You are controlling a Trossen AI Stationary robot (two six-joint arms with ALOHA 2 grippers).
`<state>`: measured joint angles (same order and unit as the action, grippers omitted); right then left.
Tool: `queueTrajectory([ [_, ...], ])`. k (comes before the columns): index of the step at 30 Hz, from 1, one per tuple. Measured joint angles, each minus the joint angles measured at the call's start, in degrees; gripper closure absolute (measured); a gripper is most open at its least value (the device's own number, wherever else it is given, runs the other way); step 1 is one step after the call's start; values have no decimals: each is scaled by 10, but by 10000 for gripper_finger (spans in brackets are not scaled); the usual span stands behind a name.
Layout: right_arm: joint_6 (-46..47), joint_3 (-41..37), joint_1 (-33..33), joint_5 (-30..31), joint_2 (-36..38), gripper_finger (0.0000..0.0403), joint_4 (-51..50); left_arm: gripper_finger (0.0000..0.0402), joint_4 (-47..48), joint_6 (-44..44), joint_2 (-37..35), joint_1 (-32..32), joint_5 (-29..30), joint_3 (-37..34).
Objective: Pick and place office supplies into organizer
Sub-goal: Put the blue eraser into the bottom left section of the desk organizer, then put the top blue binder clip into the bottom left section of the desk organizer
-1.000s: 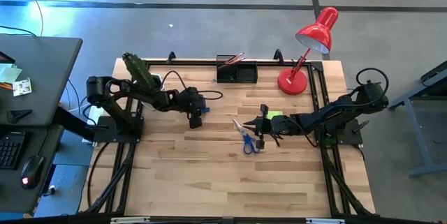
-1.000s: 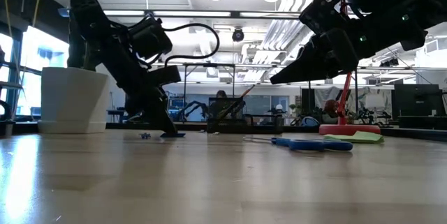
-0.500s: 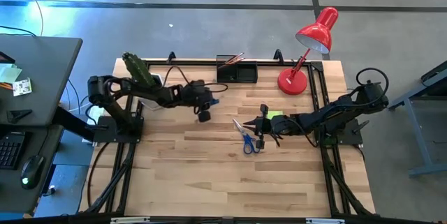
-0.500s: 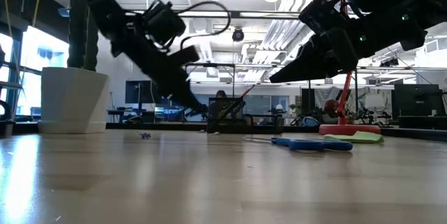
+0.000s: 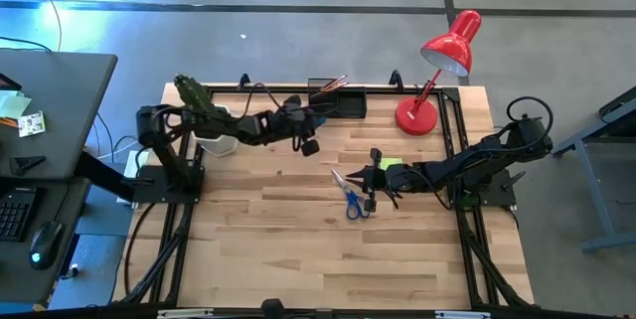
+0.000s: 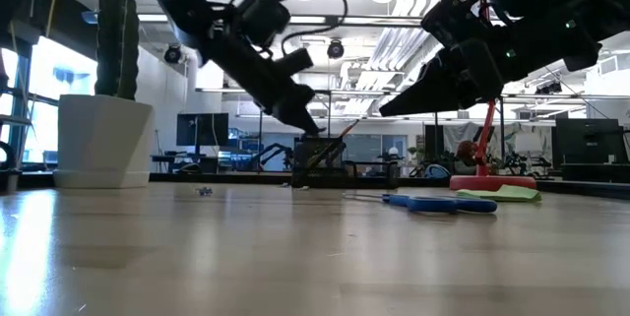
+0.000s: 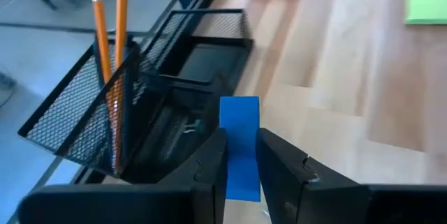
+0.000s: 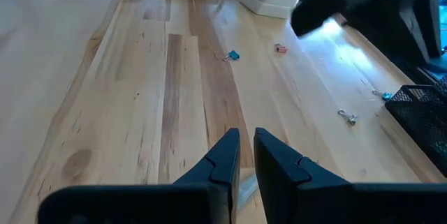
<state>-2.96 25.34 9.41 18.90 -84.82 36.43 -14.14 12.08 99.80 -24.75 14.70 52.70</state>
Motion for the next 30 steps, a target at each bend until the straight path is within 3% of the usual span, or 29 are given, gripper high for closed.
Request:
queueTrajectory([
  [10, 0, 0, 0, 0, 0, 367, -3, 342, -28, 72, 99, -4, 101, 70],
  [23, 0, 0, 0, -3, 0, 367, -11, 342, -31, 67, 120, -50, 105, 97],
  [30, 0, 0, 0, -3, 0, 370, -17, 342, 14, 56, 109, -34, 94, 97],
])
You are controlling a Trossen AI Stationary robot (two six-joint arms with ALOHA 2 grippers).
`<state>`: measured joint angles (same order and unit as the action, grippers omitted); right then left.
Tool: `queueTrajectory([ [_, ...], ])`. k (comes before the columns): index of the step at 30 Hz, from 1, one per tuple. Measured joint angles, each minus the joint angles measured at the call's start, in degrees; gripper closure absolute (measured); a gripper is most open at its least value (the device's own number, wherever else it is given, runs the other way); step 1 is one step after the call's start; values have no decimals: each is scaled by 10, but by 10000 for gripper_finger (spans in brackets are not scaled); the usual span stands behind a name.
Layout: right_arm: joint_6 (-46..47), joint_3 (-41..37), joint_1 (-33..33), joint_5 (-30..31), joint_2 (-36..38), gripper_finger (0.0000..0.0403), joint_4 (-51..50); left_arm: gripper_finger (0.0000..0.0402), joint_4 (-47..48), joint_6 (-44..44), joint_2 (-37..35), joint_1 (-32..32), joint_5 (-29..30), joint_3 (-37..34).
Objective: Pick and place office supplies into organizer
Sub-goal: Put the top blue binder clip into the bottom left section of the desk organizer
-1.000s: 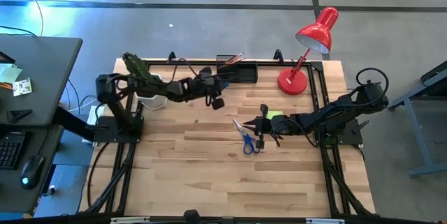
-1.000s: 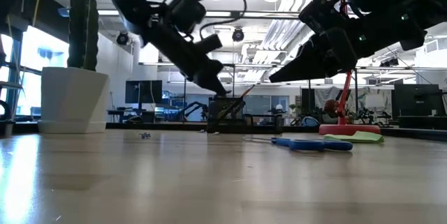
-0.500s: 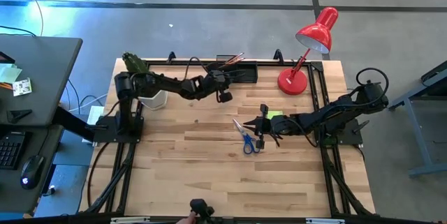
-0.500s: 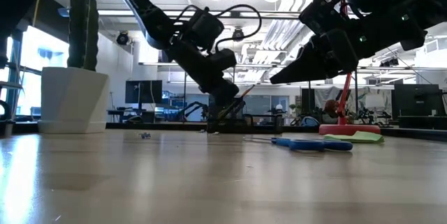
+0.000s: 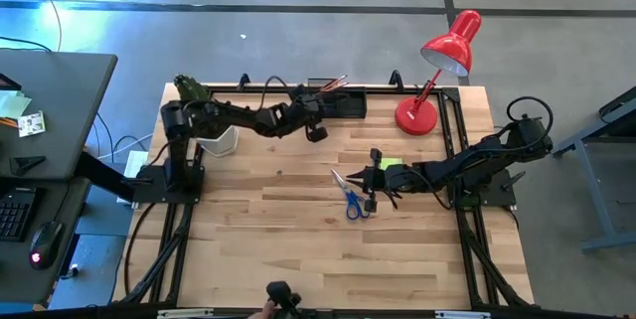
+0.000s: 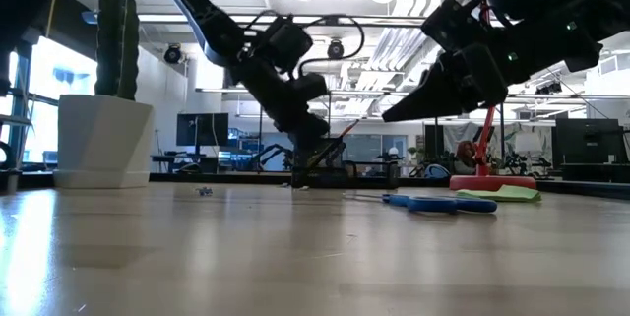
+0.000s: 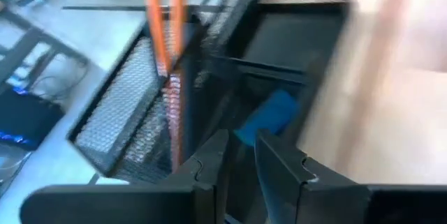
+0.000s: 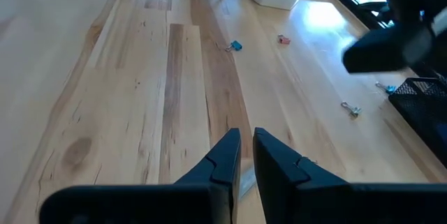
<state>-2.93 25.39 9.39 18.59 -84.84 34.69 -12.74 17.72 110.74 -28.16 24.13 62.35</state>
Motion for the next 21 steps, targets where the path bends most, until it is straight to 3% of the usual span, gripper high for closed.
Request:
queueTrajectory([
  [3, 6, 0, 0, 0, 0, 372, -8, 342, 44, -6, -21, 18, -40, 0],
  [9, 12, 0, 0, -3, 0, 373, -10, 341, 103, -97, -35, 19, -204, -2],
  [13, 16, 0, 1, -7, 0, 373, -10, 341, 87, -115, -28, 1, -213, -12],
  [17, 20, 0, 1, -25, 0, 373, -10, 340, 80, -139, -28, -23, -261, -13],
  [21, 20, 0, 1, -27, 0, 373, -10, 310, 89, -158, -24, -38, -290, -14],
])
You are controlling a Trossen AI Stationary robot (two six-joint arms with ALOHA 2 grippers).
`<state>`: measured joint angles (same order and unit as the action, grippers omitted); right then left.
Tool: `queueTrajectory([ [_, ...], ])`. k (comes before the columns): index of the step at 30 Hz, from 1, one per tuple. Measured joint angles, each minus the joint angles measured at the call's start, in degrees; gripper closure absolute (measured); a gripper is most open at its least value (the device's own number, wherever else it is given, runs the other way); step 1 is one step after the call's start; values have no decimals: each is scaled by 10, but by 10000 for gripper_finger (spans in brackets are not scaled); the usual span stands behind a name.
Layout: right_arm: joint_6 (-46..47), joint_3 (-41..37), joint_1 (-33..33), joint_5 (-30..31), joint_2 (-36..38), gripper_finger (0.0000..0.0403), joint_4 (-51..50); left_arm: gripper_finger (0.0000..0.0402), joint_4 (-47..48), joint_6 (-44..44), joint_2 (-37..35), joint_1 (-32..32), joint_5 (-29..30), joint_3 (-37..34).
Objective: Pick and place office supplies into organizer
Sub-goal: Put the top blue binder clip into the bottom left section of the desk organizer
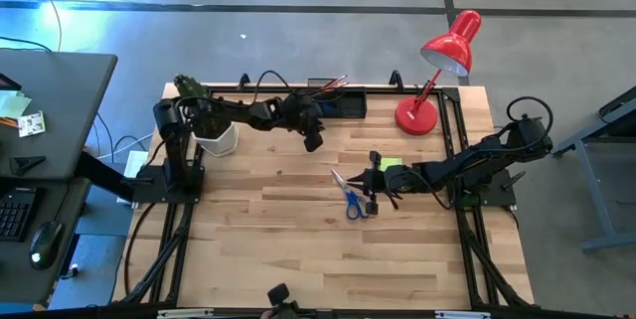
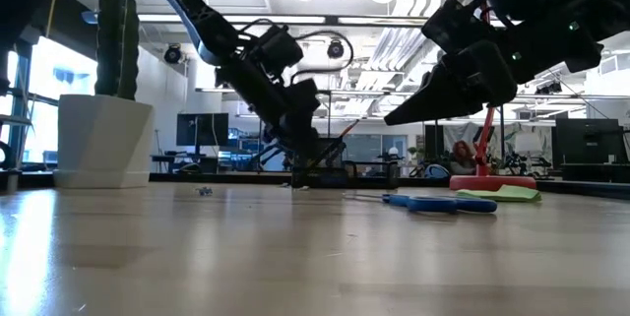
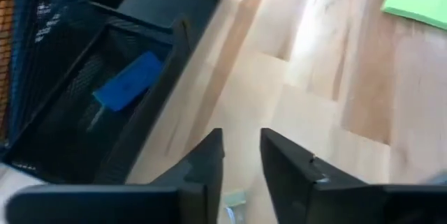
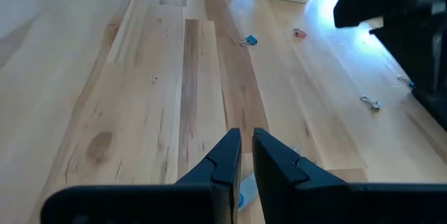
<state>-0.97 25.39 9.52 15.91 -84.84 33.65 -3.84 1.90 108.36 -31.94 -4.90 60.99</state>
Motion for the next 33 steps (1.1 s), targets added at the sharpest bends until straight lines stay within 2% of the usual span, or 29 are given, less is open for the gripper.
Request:
queueTrajectory([
  [6, -3, 0, 0, 0, 0, 373, -1, 225, 4, -17, 13, 1, 22, 0],
  [11, -3, 0, 0, 0, 0, 373, 0, 185, 11, -23, 29, 1, 26, -1],
  [20, -3, 0, 0, 1, 0, 373, -1, 177, 14, -22, 37, 17, 63, -1],
  [28, -3, 0, 0, 1, 0, 371, -2, 177, 40, -25, 39, 35, 145, -1],
  [33, -3, 0, 0, 1, 0, 371, -1, 177, 40, -26, 43, 43, 161, 0],
])
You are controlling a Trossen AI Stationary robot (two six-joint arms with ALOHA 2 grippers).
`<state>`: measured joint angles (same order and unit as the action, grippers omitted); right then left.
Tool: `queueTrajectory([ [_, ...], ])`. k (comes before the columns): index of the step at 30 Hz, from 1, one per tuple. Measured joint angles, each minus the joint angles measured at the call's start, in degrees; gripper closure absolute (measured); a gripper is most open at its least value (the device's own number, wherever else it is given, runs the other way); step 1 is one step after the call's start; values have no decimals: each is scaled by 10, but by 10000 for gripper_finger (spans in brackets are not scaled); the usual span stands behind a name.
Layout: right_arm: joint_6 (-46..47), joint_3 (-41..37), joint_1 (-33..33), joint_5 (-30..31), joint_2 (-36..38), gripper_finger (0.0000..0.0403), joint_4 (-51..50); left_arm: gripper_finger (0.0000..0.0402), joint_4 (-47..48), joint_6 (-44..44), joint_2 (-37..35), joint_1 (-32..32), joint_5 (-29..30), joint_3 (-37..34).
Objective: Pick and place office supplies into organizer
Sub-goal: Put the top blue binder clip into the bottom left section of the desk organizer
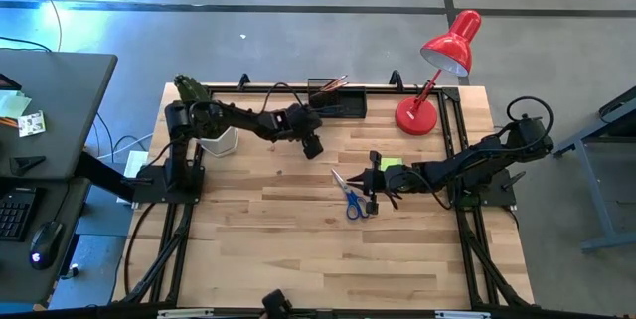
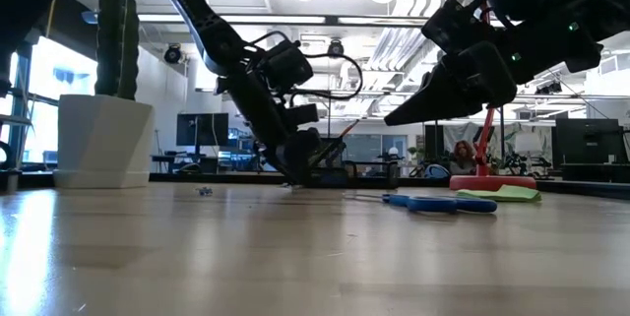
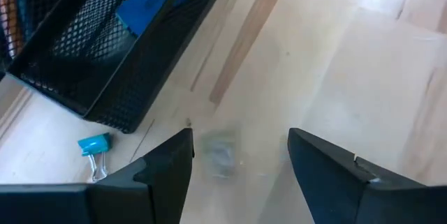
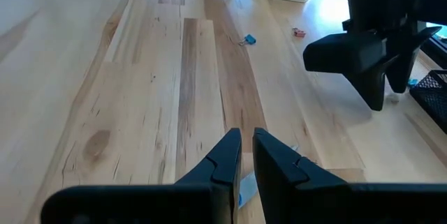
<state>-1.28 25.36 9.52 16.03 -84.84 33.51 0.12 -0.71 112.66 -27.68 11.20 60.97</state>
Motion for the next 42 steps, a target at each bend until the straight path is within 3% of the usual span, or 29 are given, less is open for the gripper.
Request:
queueTrajectory([
  [14, 0, 0, 0, 0, 0, 371, -3, 177, 24, 4, 0, 0, -2, 1],
  [29, 4, 0, 0, 0, 0, 375, -12, 177, 156, 3, -32, 46, -42, 1],
  [33, 5, 0, 0, 0, 0, 375, -17, 177, 225, 16, -72, 44, 8, -4],
  [37, 9, 0, 0, 0, 0, 375, -16, 177, 168, 38, -112, 5, 37, -1],
  [42, 13, 0, 0, 0, 0, 371, -16, 177, 89, -7, -107, -62, -25, -1],
])
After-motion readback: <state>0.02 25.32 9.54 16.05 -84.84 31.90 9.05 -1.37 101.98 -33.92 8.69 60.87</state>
